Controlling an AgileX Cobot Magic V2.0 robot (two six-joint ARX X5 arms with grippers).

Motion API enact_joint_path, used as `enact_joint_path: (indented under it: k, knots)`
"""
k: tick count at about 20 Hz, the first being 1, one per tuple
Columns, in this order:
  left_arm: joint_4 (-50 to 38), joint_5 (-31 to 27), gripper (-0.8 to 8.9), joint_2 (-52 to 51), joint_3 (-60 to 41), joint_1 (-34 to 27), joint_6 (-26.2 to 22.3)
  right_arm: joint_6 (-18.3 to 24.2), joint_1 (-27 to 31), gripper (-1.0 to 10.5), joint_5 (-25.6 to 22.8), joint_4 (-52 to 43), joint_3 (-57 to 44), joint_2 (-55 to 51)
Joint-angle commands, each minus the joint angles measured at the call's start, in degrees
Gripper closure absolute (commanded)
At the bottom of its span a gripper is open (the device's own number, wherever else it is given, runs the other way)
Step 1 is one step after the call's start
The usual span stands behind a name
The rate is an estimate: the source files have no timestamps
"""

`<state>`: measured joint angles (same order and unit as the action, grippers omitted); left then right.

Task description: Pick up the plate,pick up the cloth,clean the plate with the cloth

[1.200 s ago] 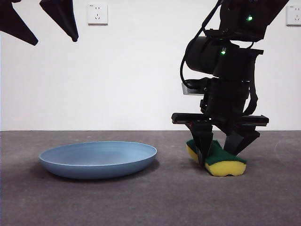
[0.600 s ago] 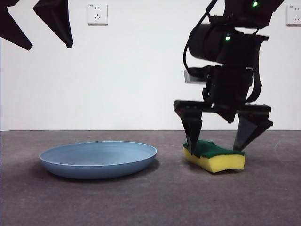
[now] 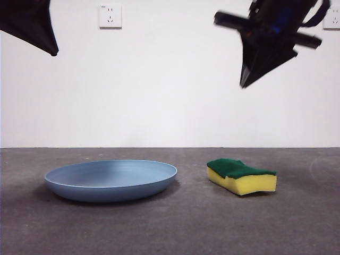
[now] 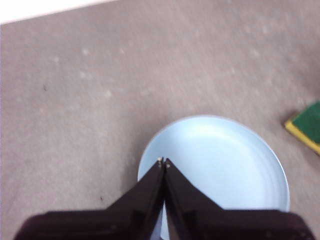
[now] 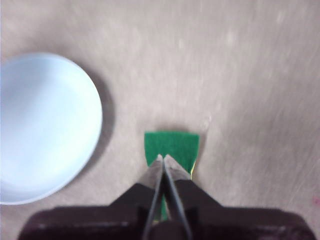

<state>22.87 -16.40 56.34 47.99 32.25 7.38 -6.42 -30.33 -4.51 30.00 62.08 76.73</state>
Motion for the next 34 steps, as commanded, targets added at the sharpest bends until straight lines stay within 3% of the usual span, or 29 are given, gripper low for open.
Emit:
enact_joint_path:
  k: [1,4,7,9,24,26,31,34]
  knots:
    - [-4.22,-0.33,8.23,-3.45,-4.52,-0.17,-0.48,0.50,-0.11,9.6,-0.07,-4.33,-6.56,-5.35]
    - [-11.82,-4.04,8.23,-9.42,-12.48,-0.79,0.44,0.52,-0.11,9.6,-0.13,-11.32,-16.57,-14.03]
    - [-22.93,1.77,8.23,-16.26,-23.21,-1.51,1.33,0.52,-0.11,9.6,-0.11,-17.77,-26.56,-23.52]
    - [-25.94,3.65,8.23,-18.40,-26.93,-1.60,1.68,0.52,-0.07,9.5,-0.48,-17.40,-28.98,-27.04]
    - [-18.88,4.48,8.14,-20.20,-26.97,-1.68,1.53,0.31,0.28,9.5,-0.37,-16.22,-28.98,-28.79]
    - [-17.42,4.50,8.14,-24.26,-27.02,-2.67,-1.27,0.31,0.28,9.5,-0.37,-16.22,-28.98,-28.79]
    - [-16.76,5.33,8.14,-36.76,-27.78,-12.63,-3.58,0.31,0.28,9.5,-0.37,-16.22,-28.98,-28.79]
    - [-16.79,13.16,8.14,-42.82,-31.69,-20.31,-4.79,0.31,0.28,9.5,-0.37,-16.22,-28.98,-28.79]
